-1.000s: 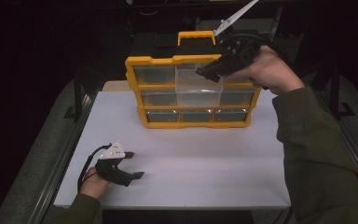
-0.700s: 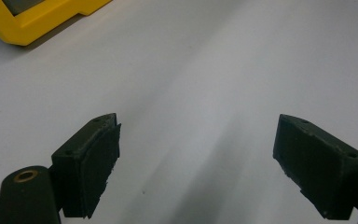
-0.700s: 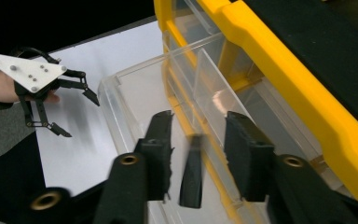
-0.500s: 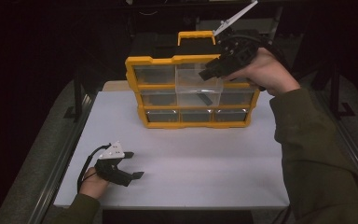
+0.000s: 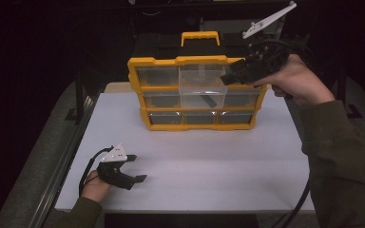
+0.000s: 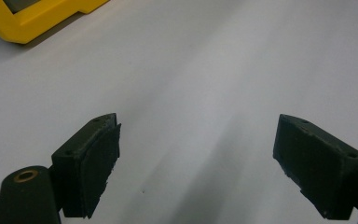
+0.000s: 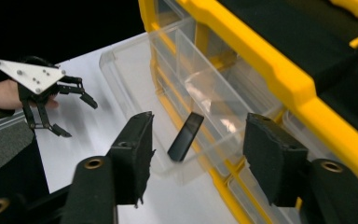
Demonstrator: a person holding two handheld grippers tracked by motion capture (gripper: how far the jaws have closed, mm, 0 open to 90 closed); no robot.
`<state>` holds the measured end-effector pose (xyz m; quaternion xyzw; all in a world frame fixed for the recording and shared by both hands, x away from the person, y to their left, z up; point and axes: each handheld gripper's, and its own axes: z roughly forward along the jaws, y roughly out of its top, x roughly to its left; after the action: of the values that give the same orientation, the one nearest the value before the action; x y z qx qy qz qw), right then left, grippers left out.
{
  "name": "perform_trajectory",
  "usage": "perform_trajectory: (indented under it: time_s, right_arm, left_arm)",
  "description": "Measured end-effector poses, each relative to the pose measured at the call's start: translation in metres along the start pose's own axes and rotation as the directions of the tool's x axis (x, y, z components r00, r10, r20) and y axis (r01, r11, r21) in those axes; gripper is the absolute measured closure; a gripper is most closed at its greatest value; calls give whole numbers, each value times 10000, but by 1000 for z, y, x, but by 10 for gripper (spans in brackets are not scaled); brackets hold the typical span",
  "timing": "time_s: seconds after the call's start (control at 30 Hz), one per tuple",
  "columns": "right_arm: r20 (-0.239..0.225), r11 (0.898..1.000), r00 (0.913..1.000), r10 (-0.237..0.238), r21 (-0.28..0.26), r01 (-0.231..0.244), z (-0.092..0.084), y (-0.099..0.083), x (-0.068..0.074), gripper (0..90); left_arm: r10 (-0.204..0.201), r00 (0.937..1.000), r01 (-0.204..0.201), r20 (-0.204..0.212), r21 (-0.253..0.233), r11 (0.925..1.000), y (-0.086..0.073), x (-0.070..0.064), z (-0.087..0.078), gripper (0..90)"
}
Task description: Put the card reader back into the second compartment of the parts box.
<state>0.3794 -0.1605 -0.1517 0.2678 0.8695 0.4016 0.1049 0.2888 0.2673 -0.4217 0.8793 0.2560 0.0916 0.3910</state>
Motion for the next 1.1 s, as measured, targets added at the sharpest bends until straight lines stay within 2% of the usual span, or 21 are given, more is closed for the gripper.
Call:
perform_trajectory:
  time_s: [0.27, 0.6, 1.1]
  right_arm:
    - [-80, 9998, 9998, 166, -71, -167, 5, -25, 1, 333]
    - [-330, 9994, 9992, 235, -240, -243, 21, -55, 4, 263]
    - [-101, 9984, 9990, 443, -337, -446, 50, -96, 9, 196]
  left_arm:
    - [-25, 10000, 25, -14, -18, 10000, 0, 0, 0, 145]
    - [-37, 10000, 37, -23, -43, 10000, 0, -1, 0, 144]
    - [-32, 10000, 32, -36, -57, 10000, 0, -1, 0, 145]
